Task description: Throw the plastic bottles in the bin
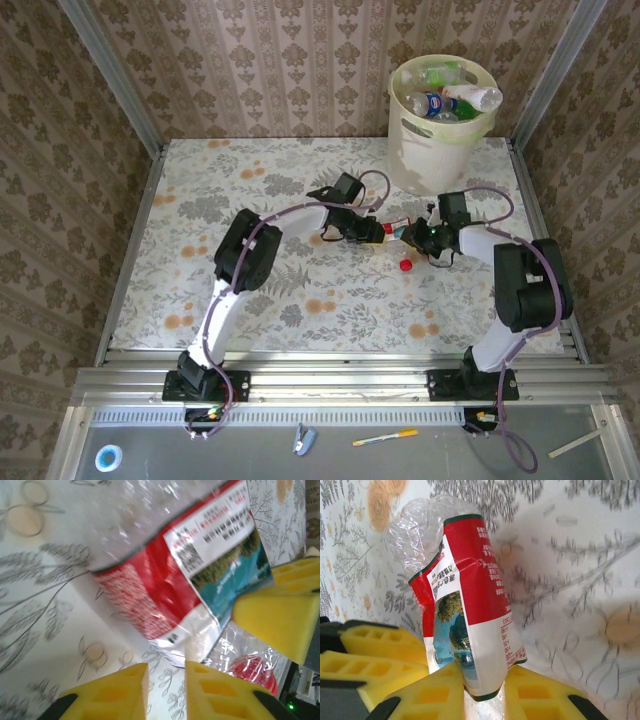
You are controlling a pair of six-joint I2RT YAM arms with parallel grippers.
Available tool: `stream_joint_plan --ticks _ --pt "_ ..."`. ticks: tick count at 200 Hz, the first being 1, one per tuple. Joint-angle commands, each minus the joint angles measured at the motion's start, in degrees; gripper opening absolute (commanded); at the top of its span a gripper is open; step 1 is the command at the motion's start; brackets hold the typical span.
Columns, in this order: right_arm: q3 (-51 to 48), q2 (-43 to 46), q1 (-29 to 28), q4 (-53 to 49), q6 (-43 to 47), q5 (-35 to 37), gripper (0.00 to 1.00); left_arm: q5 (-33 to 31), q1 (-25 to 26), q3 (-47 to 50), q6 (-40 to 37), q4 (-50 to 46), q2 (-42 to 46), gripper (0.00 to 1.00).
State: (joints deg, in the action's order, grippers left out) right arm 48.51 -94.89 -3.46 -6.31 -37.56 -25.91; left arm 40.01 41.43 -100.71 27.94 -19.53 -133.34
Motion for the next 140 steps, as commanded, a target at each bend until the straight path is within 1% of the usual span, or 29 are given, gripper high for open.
stream_joint_plan --ticks 1,11,28,52,56,58,86,100,102,106,113,116,125,140 --pt "-2.4 6.2 -0.7 -3.1 -4.6 2.4 0.0 2.6 -3.3 3.9 0.7 7.8 10.1 0.34" --pt "-3.9 9.4 -0.8 -3.3 -7.3 3.8 0.0 2.8 -4.7 6.0 1.1 9.6 14.0 0.45" --pt "-5.8 14.7 -1.1 -5.6 -12.0 6.4 0.0 2.4 -6.8 8.5 0.7 11.3 20.5 0.7" --pt "-8.0 24.9 -2.3 -12.3 -18.7 12.5 0.0 0.4 -9.4 9.2 -2.7 9.6 28.4 0.91" --pt "-8.5 26.6 -2.4 -13.4 -20.0 13.5 0.0 -0.1 -9.9 9.3 -3.4 9.1 29.5 0.98" --pt "-8.9 27.3 -2.5 -13.8 -20.6 13.9 0.0 -0.3 -10.0 9.3 -3.7 8.9 30.2 0.99" --pt "-14.4 41.1 -2.8 -14.6 -28.9 17.8 0.0 -2.2 -13.3 8.9 -8.2 6.5 37.3 1.0" --pt "-14.9 47.4 -2.9 -15.3 -30.7 20.3 0.0 -2.8 -14.5 7.9 -11.0 3.9 39.7 1.0" --pt "-14.7 48.0 -2.9 -15.5 -30.8 20.6 0.0 -4.2 -14.6 7.7 -11.3 3.5 39.9 1.0" --pt "-14.4 49.3 -2.9 -16.4 -31.0 21.3 0.0 -4.7 -14.9 7.4 -11.9 2.8 40.4 1.0" --pt "-13.3 50.4 -2.8 -18.9 -31.0 22.2 0.0 -4.8 -14.9 6.8 -12.9 1.5 41.0 1.0" --pt "-12.6 50.5 -2.8 -20.4 -31.0 22.4 0.0 -4.7 -16.5 6.5 -13.2 1.0 41.2 1.0" --pt "-11.1 50.2 -2.8 -23.5 -30.7 22.4 0.0 -4.4 -17.6 6.1 -13.5 0.2 41.8 1.0" --pt "-9.9 48.7 -2.9 -24.2 -30.8 21.6 0.0 -4.0 -18.8 6.5 -13.6 0.2 42.7 1.0"
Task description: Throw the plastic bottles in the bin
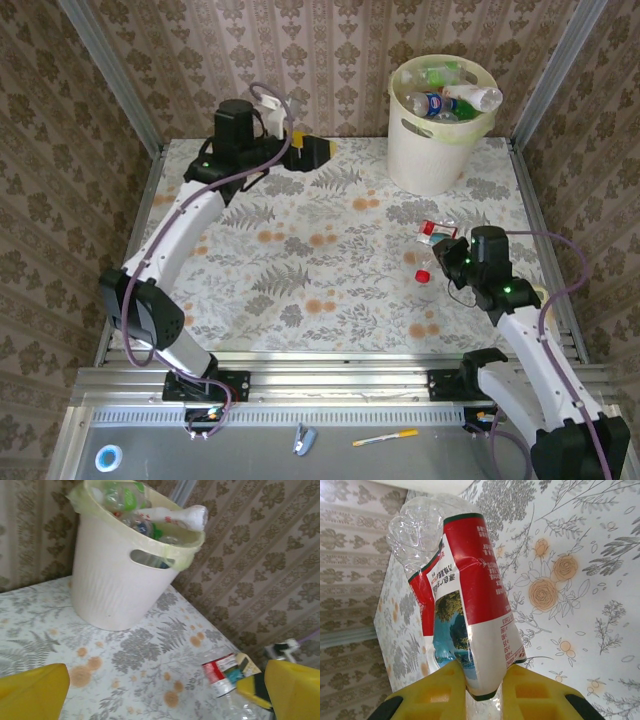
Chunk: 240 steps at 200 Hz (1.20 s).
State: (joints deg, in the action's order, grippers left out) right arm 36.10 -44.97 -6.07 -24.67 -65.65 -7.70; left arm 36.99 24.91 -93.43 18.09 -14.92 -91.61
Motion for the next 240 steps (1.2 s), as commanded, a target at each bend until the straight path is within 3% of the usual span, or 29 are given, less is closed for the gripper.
stream_joint_plan --ticks 1,34,65,85,106,118,124,127,128,137,145,151,154,178,214,240 --pt "2.5 -1.3 -0.3 -5.8 -2.8 3.4 0.0 -1.0 -2.3 -0.7 -3.7 -4.4 1.0 1.0" --pt "2.9 -2.7 -0.1 -2.8 -3.8 4.9 0.0 -1.9 -2.8 0.2 -4.8 -6.1 2.1 1.0" --pt "10.6 -9.6 1.9 3.2 -0.9 2.7 0.0 -2.9 -2.7 2.9 -4.9 -6.5 3.5 1.0" --pt "25.8 -18.3 5.6 7.1 1.1 -1.3 0.0 -3.6 -2.7 4.3 -5.2 -6.9 4.5 1.0" --pt "52.4 -32.6 9.3 4.1 4.4 -3.8 0.0 -4.0 -2.7 5.2 -5.4 -7.4 5.0 1.0" --pt "66.3 -40.7 10.3 1.8 5.5 -3.0 0.18 -4.5 -2.7 5.8 -5.0 -7.4 5.3 1.0" --pt "72.9 -45.0 10.3 0.3 6.5 -2.2 0.41 -4.4 -2.7 6.5 -4.6 -7.0 5.6 1.0" --pt "74.8 -46.2 10.3 -0.6 6.8 -1.9 0.47 -4.4 -2.7 6.8 -4.4 -6.8 5.8 1.0" --pt "76.5 -47.4 10.3 -1.4 7.0 -1.8 0.54 -4.4 -2.7 7.0 -4.4 -6.7 5.9 1.0" --pt "81.8 -51.7 10.6 -5.3 6.6 -1.0 0.75 -4.3 -2.8 8.1 -3.6 -6.5 6.2 1.0" --pt "82.6 -53.5 10.6 -2.9 6.5 -2.6 0.82 -4.4 -2.8 9.3 -3.0 -6.1 6.7 1.0" --pt "82.1 -54.4 10.5 -1.3 7.2 -3.7 0.98 -4.5 -2.8 10.3 -2.6 -5.8 7.1 1.0" --pt "82.0 -54.7 10.5 -1.8 7.3 -3.5 1.0 -4.6 -2.8 10.7 -2.4 -5.8 7.2 1.0" --pt "79.2 -54.0 11.0 -4.4 8.0 -5.0 1.0 -5.7 -3.2 12.9 -2.8 -7.5 8.9 1.0" --pt "64.7 -42.5 11.3 0.8 7.7 -4.8 1.0 -8.1 -5.3 14.4 -3.7 -11.6 11.2 1.0" --pt "61.3 -37.3 11.3 -3.1 10.4 -6.5 1.0 -9.1 -6.6 15.8 -3.3 -11.6 12.5 1.0"
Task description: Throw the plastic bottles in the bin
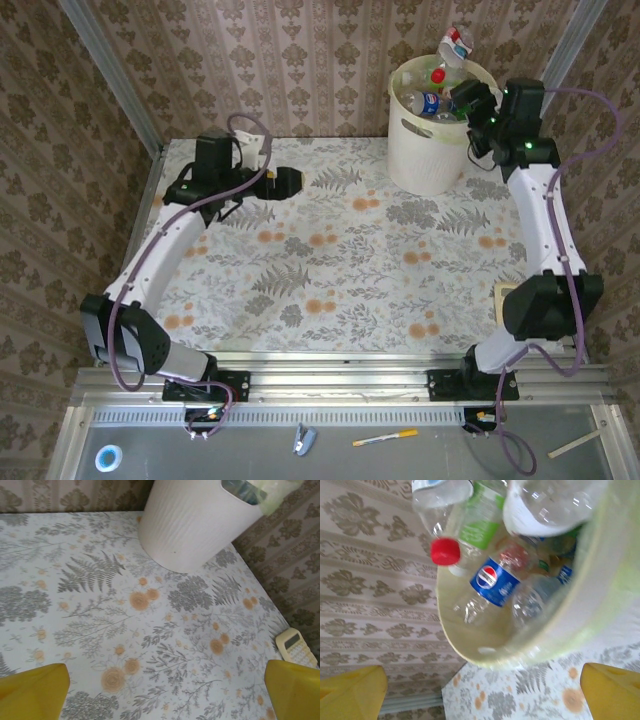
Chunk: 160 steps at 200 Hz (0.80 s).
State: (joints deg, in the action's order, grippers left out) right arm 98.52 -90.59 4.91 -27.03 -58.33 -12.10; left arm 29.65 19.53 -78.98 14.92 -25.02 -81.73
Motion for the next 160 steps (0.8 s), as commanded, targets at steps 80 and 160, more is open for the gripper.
stream_joint_plan --ticks 80,160 --pt "-18.7 25.9 0.3 -5.6 10.4 -7.0 1.0 -9.6 -4.4 10.2 2.6 2.9 8.7 1.0" --pt "-51.9 46.0 -0.2 1.2 34.5 9.7 1.0 -31.0 -19.0 35.5 -1.3 12.3 30.3 1.0"
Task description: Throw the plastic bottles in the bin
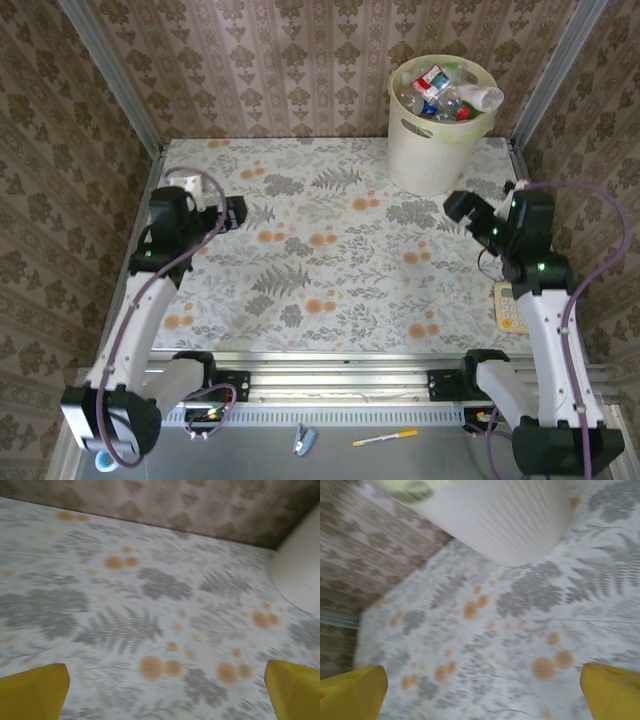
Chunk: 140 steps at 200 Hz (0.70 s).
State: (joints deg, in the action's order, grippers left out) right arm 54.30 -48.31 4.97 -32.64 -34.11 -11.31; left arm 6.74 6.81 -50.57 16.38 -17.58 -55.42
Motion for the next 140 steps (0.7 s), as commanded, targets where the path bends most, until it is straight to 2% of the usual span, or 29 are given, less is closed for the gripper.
stream_joint_plan --ticks 1,32,46,61,73,89,111,129,140 --pt "-8.2 3.8 -0.2 7.3 10.6 9.3 1.0 -8.0 -6.6 7.5 -2.9 5.3 4.2 1.0" --pt "-20.6 5.4 -0.4 23.3 19.6 15.2 1.0 -3.0 -18.5 21.3 -8.0 19.9 8.1 1.0" --pt "-25.3 4.0 -0.4 29.7 20.6 19.9 1.0 -4.3 -20.1 27.1 -12.0 27.2 8.3 1.0" --pt "-26.8 0.5 -0.4 32.3 23.2 22.0 1.0 -5.6 -20.7 30.1 -13.4 31.2 6.3 1.0" --pt "-30.3 0.0 -0.5 38.3 24.6 20.6 1.0 -2.7 -20.5 29.9 -12.8 33.8 3.7 1.0" --pt "-37.9 2.3 -0.4 53.0 25.9 17.2 1.0 2.3 -18.9 31.1 -10.5 42.7 -0.7 1.0" --pt "-42.6 2.6 -0.1 59.6 27.3 15.0 1.0 -3.7 -11.3 32.4 -12.6 54.6 -10.4 1.0" --pt "-45.6 1.3 0.0 64.6 28.2 11.1 1.0 -3.4 -7.1 31.5 -15.9 62.2 -20.2 1.0" --pt "-47.1 -0.1 -0.1 68.1 29.7 10.5 1.0 -3.3 -5.3 27.5 -19.5 56.6 -22.2 1.0"
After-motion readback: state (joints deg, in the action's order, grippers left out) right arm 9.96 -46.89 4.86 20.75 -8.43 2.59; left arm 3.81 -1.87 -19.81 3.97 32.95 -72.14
